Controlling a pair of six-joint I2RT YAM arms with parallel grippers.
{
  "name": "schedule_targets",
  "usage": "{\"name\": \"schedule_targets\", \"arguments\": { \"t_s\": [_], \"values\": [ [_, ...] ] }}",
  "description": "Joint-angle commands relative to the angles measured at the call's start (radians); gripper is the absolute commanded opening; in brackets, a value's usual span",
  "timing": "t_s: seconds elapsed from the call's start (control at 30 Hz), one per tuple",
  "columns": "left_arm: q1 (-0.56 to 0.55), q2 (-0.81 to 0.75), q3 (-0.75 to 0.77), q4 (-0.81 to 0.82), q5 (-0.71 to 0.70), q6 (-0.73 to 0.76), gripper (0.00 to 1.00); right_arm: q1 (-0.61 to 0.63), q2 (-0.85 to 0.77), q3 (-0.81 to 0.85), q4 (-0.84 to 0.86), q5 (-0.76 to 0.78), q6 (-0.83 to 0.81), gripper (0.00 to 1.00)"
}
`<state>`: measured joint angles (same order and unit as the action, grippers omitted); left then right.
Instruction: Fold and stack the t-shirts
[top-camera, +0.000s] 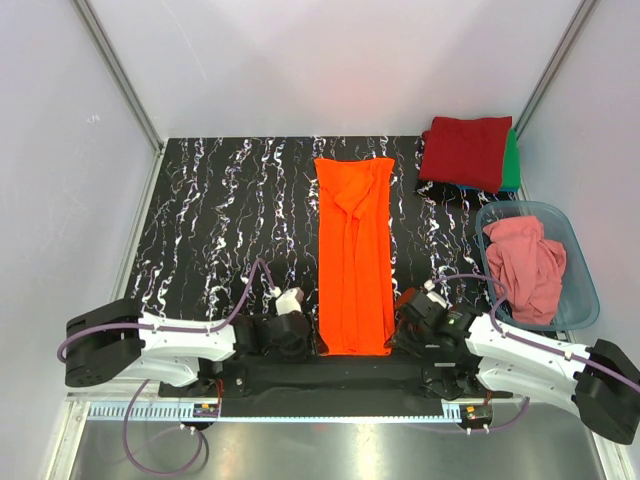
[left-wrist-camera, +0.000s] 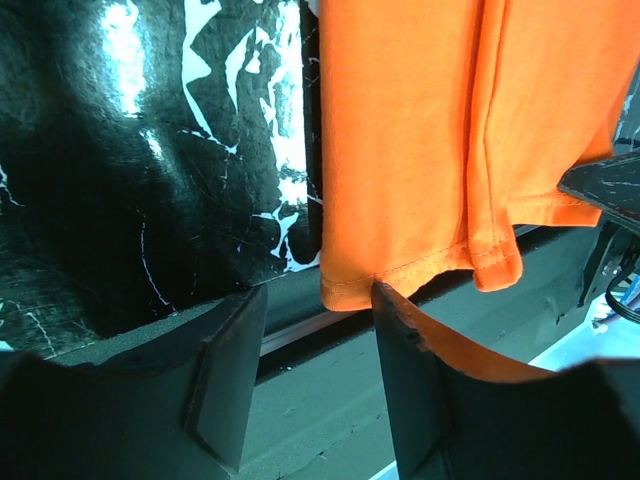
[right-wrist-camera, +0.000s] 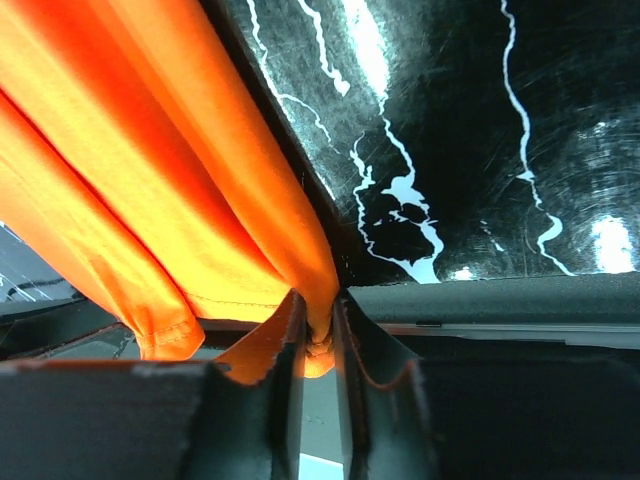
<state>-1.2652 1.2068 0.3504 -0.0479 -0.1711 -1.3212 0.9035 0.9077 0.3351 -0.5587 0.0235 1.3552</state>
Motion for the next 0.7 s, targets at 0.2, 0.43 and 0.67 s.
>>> {"name": "schedule_targets", "arguments": {
  "t_s": [0.2, 0.43, 0.67],
  "values": [
    [0.009, 0.042, -0.017, 0.164, -0.100, 0.053, 0.53, 0.003, 0.005, -0.030, 0.048, 0.070, -0.007, 0.09],
    [0.009, 0.076, -0.008, 0.238, -0.126, 0.060, 0.29, 0.003, -0.018, -0.041, 0.051, 0.066, -0.013, 0.00],
    [0.010, -0.009, 0.130, -0.016, -0.199, 0.088, 0.00, 0.003, -0.082, 0.027, -0.024, 0.108, -0.027, 0.00]
  ]
}}
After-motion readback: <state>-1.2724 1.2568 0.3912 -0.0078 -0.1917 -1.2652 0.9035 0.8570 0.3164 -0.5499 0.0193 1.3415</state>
